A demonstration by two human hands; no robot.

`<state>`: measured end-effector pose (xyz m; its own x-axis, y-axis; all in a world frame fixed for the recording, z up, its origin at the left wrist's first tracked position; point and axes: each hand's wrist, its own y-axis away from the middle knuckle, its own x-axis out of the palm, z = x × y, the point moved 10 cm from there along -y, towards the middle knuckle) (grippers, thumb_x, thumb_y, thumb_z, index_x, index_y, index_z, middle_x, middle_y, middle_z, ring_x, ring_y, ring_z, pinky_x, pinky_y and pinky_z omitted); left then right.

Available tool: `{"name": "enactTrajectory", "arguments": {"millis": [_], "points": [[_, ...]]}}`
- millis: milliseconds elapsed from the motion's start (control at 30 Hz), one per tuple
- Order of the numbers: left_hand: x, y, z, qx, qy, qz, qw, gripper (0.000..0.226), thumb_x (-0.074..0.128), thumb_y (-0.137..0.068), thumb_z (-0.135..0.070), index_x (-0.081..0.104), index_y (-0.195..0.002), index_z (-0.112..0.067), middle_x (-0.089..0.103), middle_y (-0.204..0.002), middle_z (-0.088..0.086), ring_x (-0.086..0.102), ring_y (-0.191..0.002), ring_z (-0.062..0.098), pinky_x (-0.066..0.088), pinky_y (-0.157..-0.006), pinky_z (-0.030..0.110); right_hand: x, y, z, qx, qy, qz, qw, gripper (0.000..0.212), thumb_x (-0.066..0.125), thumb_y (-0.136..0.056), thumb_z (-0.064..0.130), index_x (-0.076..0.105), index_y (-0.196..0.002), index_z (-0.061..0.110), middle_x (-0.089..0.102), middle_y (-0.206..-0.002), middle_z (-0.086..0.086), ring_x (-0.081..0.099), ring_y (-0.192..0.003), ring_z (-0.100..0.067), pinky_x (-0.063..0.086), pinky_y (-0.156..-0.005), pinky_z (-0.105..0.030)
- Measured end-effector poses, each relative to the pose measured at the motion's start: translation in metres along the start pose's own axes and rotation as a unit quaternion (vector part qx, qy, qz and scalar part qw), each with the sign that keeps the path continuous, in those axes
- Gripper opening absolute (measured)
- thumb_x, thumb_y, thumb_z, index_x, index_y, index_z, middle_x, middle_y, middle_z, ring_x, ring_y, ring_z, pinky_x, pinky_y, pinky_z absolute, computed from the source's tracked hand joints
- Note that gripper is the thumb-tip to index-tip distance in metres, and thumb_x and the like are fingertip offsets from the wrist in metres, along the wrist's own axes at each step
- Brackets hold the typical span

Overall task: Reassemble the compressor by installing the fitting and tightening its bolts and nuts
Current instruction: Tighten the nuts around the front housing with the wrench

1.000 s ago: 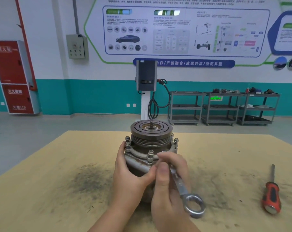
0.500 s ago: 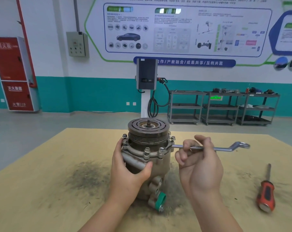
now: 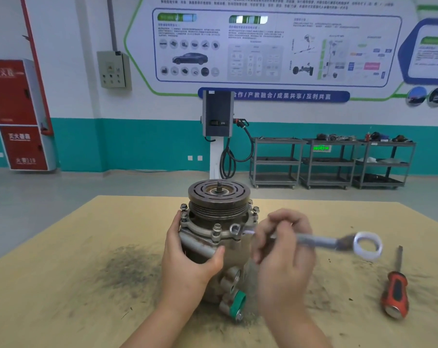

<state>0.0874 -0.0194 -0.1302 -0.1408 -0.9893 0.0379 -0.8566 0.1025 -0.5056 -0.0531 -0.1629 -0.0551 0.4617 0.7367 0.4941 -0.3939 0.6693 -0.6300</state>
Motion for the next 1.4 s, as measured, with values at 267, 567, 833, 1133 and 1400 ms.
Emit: {"name": "enactTrajectory", "arguments": {"millis": [267, 567, 833, 1133, 1400], "points": [[0.003, 0.001, -0.004, -0.004, 0.011, 0.019, 1.000, 0.106, 0.081, -0.050, -0.047, 0.036, -0.145, -0.031, 0.054, -0.136, -0.012, 0.050, -0.128, 0.007, 0.040, -0.111, 0.043, -0.028, -0.016, -0.025, 0.132, -0.127, -0.093, 0.979, 0.022, 0.030, -0.103, 0.008, 0.049, -0.095, 0.015, 0.046, -0.052, -0.005, 0.030, -0.032, -0.013, 0.028, -0.036, -0.019], [0.004, 0.000, -0.007, 0.008, -0.003, 0.026, 1.000, 0.105, 0.079, -0.053, -0.047, 0.034, -0.146, -0.032, 0.052, -0.136, -0.013, 0.048, -0.129, 0.005, 0.041, -0.111, 0.042, -0.010, -0.033, -0.072, 0.312, -0.189, -0.024, 0.931, 0.014, 0.034, -0.102, 0.011, 0.045, -0.094, 0.010, 0.045, -0.051, -0.002, 0.031, -0.033, -0.010, 0.026, -0.032, -0.019], [0.003, -0.001, -0.005, 0.023, -0.006, 0.019, 1.000, 0.098, 0.079, -0.057, -0.045, 0.036, -0.144, -0.031, 0.055, -0.134, -0.013, 0.051, -0.127, 0.007, 0.043, -0.109, 0.043, -0.001, -0.035, -0.081, 0.350, -0.245, 0.012, 0.904, 0.014, 0.035, -0.101, 0.013, 0.043, -0.090, 0.011, 0.043, -0.052, 0.000, 0.031, -0.033, -0.009, 0.027, -0.031, -0.018], [0.004, -0.005, -0.003, 0.029, -0.018, 0.031, 0.999, 0.098, 0.079, -0.056, -0.047, 0.035, -0.143, -0.036, 0.053, -0.134, -0.016, 0.050, -0.128, 0.005, 0.043, -0.109, 0.042, -0.009, -0.042, -0.064, 0.269, -0.188, 0.028, 0.944, 0.022, 0.030, -0.105, 0.022, 0.044, -0.095, 0.009, 0.047, -0.053, -0.003, 0.034, -0.035, -0.010, 0.028, -0.035, -0.020], [0.001, -0.006, 0.003, 0.019, -0.018, 0.024, 0.999, 0.101, 0.082, -0.054, -0.049, 0.035, -0.143, -0.038, 0.053, -0.135, -0.014, 0.050, -0.129, 0.011, 0.043, -0.109, 0.045, -0.026, -0.029, -0.059, 0.180, -0.142, -0.081, 0.970, 0.023, 0.030, -0.105, 0.019, 0.043, -0.088, 0.012, 0.048, -0.052, 0.000, 0.031, -0.035, -0.012, 0.028, -0.037, -0.020]]}}
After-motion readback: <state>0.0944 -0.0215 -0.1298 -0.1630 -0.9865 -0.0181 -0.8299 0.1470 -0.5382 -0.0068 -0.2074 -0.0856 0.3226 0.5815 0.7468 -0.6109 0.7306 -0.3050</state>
